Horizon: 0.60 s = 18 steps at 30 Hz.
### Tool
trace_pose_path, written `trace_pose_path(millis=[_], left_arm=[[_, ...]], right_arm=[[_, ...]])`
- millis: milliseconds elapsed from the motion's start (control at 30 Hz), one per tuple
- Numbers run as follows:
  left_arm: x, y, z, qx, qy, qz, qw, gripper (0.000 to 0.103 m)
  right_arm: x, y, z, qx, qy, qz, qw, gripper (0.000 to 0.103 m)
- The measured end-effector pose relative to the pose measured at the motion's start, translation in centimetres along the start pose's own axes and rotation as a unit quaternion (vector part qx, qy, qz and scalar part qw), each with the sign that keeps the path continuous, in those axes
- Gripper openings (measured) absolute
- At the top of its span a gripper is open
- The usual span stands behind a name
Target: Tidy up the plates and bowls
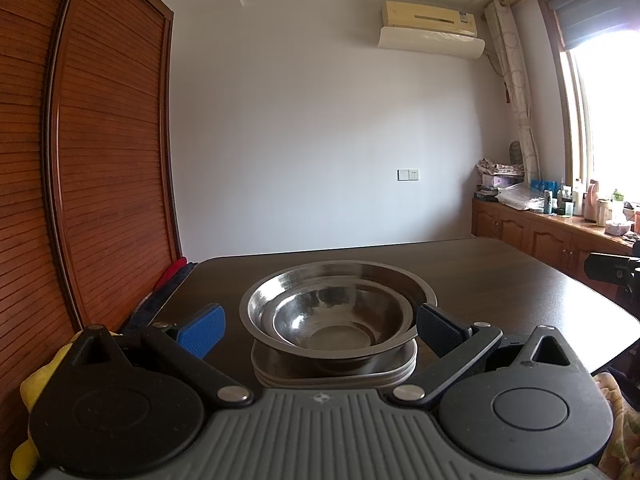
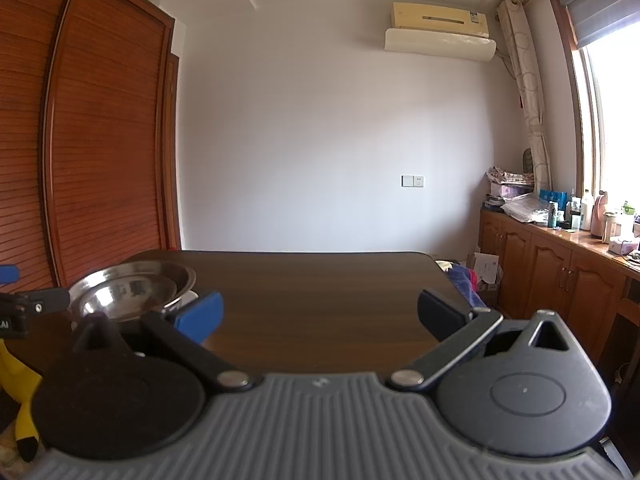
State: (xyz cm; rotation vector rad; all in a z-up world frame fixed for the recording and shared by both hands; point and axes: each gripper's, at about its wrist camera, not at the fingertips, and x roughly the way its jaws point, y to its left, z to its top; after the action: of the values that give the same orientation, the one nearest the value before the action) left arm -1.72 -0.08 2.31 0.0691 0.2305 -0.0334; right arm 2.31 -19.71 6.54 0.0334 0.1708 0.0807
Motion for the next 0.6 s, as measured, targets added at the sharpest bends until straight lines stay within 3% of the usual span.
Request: trace_pose_path(millis=[600], left_arm=[[-0.07,0.5,0.2,0.0,-0.004,0.005,1.0,0.103]], right_arm=[[0.06,-0.11,-0.22,-0.002,0.003,-0.003,1.0,0.103]])
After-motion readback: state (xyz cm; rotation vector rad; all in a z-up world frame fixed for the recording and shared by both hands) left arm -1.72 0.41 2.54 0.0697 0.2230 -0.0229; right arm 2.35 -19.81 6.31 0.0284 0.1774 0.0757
